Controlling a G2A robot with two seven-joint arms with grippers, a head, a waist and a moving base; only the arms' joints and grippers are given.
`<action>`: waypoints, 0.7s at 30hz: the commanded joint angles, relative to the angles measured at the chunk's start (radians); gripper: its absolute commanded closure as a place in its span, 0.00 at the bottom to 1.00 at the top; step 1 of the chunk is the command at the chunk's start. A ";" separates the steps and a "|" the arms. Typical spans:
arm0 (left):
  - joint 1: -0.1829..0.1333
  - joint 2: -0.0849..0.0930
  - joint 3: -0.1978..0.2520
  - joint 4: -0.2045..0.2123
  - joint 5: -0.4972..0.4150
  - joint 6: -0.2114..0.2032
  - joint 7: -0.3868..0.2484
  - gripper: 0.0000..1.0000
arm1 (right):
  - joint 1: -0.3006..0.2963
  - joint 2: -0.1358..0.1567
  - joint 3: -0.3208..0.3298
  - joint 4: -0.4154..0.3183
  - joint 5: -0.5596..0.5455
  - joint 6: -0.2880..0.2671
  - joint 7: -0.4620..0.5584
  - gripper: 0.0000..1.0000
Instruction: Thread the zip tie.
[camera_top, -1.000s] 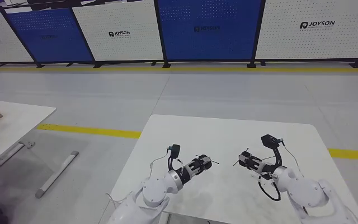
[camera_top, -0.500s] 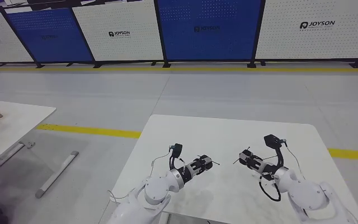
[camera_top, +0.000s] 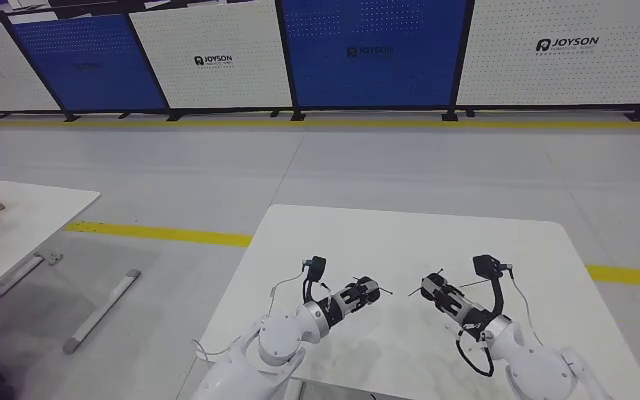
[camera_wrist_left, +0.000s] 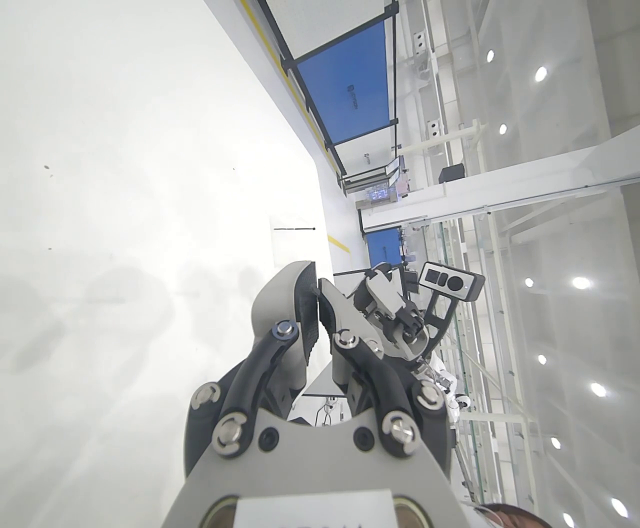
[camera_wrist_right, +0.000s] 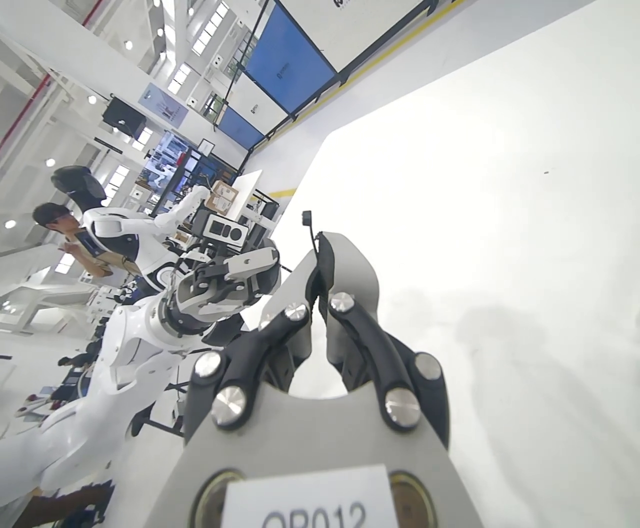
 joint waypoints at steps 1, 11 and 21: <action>0.000 0.000 0.000 0.000 0.000 0.000 0.000 1.00 | 0.000 0.000 0.000 0.000 0.001 0.000 0.001 1.00; 0.000 0.000 0.000 0.000 0.000 0.000 0.000 1.00 | -0.040 -0.009 0.001 -0.005 -0.016 -0.024 -0.172 1.00; 0.000 0.000 0.000 0.000 0.000 0.000 0.000 1.00 | -0.042 -0.031 -0.062 0.024 -0.008 -0.060 -0.265 1.00</action>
